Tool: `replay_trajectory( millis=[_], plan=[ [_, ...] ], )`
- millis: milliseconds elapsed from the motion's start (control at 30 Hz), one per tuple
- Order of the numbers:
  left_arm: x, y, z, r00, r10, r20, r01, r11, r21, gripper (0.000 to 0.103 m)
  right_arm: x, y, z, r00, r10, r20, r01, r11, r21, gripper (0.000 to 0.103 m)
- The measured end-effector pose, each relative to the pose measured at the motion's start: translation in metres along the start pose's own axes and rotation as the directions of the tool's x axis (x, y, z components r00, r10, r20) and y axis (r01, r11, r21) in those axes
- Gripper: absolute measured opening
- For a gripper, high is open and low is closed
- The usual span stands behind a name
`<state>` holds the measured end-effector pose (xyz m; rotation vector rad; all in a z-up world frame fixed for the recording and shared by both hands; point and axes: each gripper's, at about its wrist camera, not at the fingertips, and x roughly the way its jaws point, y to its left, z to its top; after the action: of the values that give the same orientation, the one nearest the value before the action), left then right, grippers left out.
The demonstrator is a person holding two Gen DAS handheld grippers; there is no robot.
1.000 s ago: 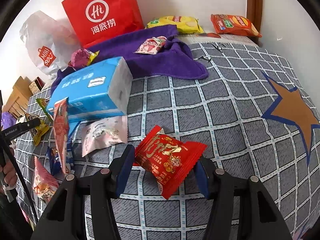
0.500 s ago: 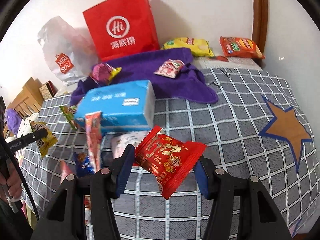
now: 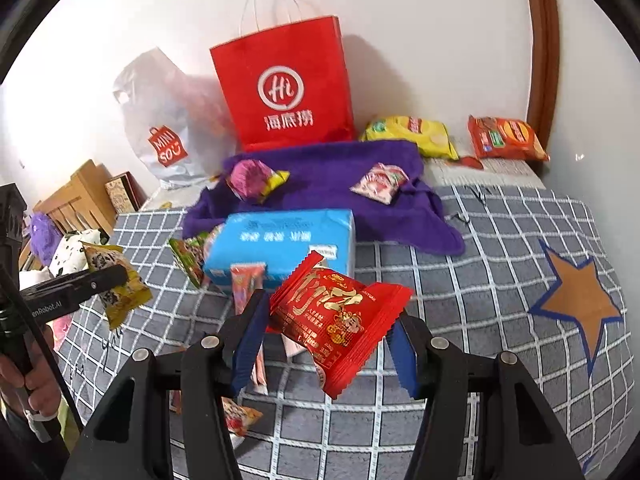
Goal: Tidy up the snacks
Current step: 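Grasp the yellow chip bag from the pile with the left tool, then carry the red packet and yellow bag up toward the purple towel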
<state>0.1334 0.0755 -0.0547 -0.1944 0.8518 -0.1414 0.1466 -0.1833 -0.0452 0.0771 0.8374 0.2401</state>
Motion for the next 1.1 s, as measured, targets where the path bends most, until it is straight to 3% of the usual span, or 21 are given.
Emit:
replay_trajectory(
  millis=[1100],
  plan=[
    [0.019, -0.029, 0.061, 0.998, -0.057, 0.013, 0.057, 0.997, 0.049, 0.044, 0.026, 0.006, 0.059, 1.000, 0.017, 0.017, -0.017, 1.000, -0.012, 0.056]
  ],
)
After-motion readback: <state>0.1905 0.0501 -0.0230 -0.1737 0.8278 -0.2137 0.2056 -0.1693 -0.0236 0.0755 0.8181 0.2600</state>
